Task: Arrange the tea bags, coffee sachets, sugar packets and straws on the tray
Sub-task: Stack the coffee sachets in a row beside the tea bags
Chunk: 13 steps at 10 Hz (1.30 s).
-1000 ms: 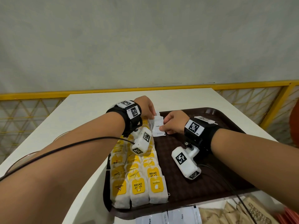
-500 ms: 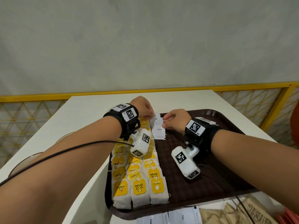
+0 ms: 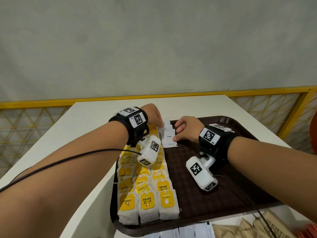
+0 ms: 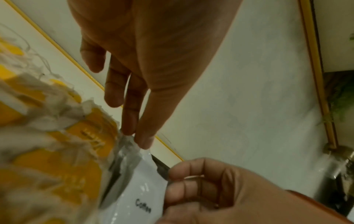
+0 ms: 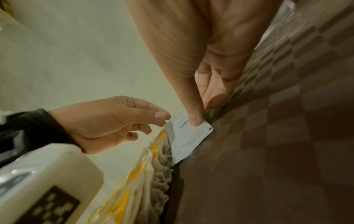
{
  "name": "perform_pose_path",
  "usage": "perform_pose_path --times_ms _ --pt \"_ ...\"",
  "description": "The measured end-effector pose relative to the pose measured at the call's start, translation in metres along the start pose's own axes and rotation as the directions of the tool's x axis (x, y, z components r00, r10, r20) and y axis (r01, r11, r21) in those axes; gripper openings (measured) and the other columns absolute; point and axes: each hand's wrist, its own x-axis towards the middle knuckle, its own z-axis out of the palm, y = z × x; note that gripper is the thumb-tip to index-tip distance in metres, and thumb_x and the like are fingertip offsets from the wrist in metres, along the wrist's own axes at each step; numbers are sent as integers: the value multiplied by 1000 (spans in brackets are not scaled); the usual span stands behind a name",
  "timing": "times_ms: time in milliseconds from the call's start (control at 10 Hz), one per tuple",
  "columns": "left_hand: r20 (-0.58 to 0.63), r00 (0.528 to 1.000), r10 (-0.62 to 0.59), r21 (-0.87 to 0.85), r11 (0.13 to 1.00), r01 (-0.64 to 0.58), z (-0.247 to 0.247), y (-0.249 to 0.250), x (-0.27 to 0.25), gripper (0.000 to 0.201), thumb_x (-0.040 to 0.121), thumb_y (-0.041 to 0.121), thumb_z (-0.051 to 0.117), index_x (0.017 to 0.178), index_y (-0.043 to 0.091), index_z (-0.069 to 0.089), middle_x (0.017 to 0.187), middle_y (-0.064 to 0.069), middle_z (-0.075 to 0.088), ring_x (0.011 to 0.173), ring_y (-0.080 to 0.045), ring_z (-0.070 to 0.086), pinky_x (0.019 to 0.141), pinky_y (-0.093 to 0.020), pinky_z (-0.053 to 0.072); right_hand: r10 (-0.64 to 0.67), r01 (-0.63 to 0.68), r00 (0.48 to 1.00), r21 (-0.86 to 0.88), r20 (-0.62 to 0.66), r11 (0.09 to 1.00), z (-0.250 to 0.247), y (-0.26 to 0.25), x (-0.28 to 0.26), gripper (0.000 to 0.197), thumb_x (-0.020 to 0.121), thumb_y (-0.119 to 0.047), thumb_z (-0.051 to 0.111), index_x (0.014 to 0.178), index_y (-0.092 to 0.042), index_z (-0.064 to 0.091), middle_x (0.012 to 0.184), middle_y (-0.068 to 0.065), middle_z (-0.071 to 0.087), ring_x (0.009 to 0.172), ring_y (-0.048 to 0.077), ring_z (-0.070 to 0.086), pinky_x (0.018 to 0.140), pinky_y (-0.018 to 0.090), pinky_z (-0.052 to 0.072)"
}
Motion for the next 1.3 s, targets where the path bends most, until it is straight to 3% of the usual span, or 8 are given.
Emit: perform_pose_path --times_ms 400,600,800,900,1000,1100,1200,1300 --pt "4 1000 0 97 995 0 -2 5 -4 26 88 28 64 99 6 72 95 -4 67 86 -17 57 73 -27 43 3 -4 1000 84 10 996 2 -1 -1 37 67 -11 84 101 -11 69 99 7 70 90 20 66 88 32 54" --pt "-229 960 -158 -394 917 57 -21 -21 -13 30 98 19 46 110 0 66 102 -10 62 88 -19 52 68 -26 42 95 -75 995 358 -41 931 -2 -1 -3 36 84 -5 69 119 1 60 110 16 65 102 29 65 94 38 52" --pt "-33 938 -346 -551 789 272 -16 -33 -36 66 101 49 25 142 0 37 143 -19 40 133 -31 37 111 -40 27 106 -129 990 309 91 942 13 -14 -4 30 86 5 50 114 12 59 121 32 58 117 44 53 102 54 40" --pt "-8 930 -369 -568 766 299 -14 -29 -50 72 99 56 19 147 4 27 154 -14 28 141 -30 27 114 -42 21 94 -120 988 239 120 963 20 -17 -1 36 89 5 46 123 16 51 130 32 50 124 45 47 106 50 36" --pt "-24 924 -382 -569 765 301 -16 -25 -56 70 100 54 17 144 3 33 147 -16 37 134 -31 36 109 -39 27 83 -99 992 180 92 979 25 -17 1 42 89 -4 47 130 2 52 131 27 53 120 42 51 102 49 43" --pt "-62 914 -401 -571 766 297 -18 -26 -55 53 101 49 16 88 16 54 85 -13 50 78 -19 49 74 -24 36 83 -94 994 156 76 983 25 -18 3 45 90 -5 44 134 -3 50 132 24 53 122 40 50 102 45 42" --pt "-52 915 -400 -611 737 287 -18 -30 -54 58 101 50 17 107 8 57 87 -12 52 80 -18 50 83 -30 35 89 -100 993 149 80 984 23 -19 5 46 93 -4 41 138 -6 46 136 22 50 126 38 47 102 41 40" --pt "-44 906 -420 -570 756 322 -20 -32 -55 69 101 50 16 142 -2 35 144 -19 41 132 -31 39 109 -37 25 90 -98 994 143 61 985 22 -16 9 42 93 -3 42 135 -3 50 134 23 52 125 38 48 102 41 40"
